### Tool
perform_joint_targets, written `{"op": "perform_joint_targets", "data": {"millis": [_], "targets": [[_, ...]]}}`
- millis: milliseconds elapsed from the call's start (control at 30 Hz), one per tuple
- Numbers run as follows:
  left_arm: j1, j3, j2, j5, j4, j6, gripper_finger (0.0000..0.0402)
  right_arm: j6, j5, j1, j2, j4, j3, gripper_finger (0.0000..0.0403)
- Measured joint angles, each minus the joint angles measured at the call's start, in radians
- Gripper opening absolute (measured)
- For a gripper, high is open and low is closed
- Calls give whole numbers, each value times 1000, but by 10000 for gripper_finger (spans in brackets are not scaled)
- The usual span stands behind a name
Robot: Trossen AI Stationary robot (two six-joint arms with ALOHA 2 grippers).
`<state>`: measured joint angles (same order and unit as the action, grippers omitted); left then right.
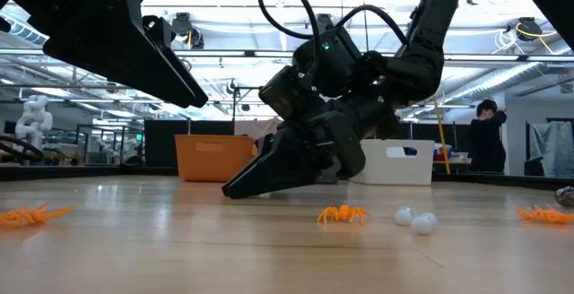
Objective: Sort Halloween decoration
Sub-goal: Put the white bone toy into the white bin
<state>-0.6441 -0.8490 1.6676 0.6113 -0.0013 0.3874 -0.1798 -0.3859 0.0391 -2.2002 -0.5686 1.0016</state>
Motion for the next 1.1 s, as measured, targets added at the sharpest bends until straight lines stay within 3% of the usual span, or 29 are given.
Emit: {"op": "perform_joint_targets", "data": {"millis": [367, 700, 1100], "targets": [[0, 0, 0, 0, -1, 0, 166, -13, -9, 1, -2, 0, -2, 6], [0, 0, 0, 0, -8, 0, 166, 75, -3, 20, 12, -51, -27, 2], [0, 0, 0, 41, -5, 0, 166, 100, -13, 25, 159, 80, -33, 0]]}}
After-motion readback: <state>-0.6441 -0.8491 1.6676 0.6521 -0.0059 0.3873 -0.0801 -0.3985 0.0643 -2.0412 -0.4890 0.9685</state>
